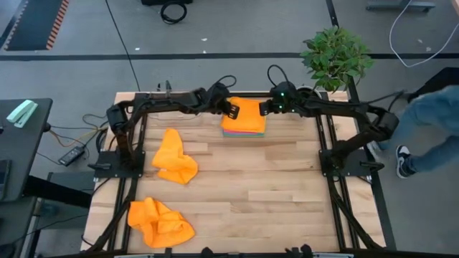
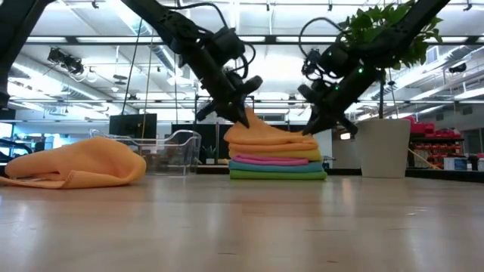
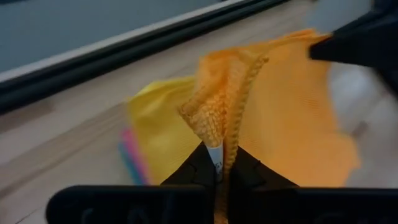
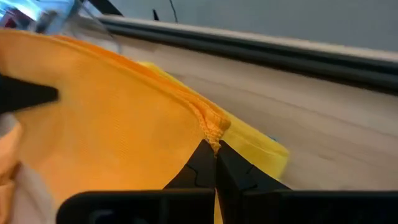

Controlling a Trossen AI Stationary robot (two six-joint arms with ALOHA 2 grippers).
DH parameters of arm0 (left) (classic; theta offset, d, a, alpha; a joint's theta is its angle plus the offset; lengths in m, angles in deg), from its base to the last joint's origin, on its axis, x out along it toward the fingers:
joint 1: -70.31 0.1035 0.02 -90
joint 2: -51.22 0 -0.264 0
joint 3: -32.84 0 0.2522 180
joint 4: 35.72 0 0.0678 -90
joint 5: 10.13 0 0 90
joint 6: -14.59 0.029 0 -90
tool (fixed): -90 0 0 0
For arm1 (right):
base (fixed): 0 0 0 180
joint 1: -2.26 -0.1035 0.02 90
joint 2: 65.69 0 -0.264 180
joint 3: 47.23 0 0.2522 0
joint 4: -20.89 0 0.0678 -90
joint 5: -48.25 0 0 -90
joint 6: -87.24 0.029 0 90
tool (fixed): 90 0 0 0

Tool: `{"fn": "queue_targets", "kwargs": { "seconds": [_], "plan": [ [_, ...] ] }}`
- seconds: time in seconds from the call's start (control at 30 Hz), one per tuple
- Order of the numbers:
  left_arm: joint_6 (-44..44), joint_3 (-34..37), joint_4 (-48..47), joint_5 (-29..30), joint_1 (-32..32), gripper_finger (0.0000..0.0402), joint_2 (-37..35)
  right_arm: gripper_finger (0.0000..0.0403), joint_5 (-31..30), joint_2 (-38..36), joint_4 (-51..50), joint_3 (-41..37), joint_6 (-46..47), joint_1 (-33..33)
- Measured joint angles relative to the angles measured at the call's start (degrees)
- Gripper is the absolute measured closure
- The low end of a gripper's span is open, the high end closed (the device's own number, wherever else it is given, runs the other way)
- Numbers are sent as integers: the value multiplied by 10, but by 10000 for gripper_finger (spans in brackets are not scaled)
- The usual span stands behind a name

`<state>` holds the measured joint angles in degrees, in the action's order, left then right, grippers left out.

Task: Fold microfiber towels
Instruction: Stack the folded orange towel on the yellow towel

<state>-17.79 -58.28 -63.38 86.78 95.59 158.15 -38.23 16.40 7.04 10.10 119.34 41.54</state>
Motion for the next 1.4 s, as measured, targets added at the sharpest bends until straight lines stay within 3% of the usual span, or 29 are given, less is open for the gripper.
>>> {"fn": "queue_targets", "kwargs": {
  "seconds": [0.33,0.6,0.8,0.97,1.17,1.3,1.4],
  "plan": [
    [-4,0,13,-24,5,363,32,395,-4,22,-3,0,-31,9],
    [15,0,-2,-19,23,279,13,371,2,22,0,0,-54,16],
    [16,1,-12,-16,44,216,-17,319,37,22,-6,0,-49,33],
    [59,0,14,-19,44,191,-41,256,30,22,-48,34,-67,52],
    [153,0,34,-50,7,214,-31,210,20,21,-170,120,-100,33],
    [220,1,27,-74,-8,261,-1,208,15,21,-207,133,-89,-50],
    [274,0,23,-82,-10,305,16,212,-46,21,-210,124,-86,-132]
  ]
}}
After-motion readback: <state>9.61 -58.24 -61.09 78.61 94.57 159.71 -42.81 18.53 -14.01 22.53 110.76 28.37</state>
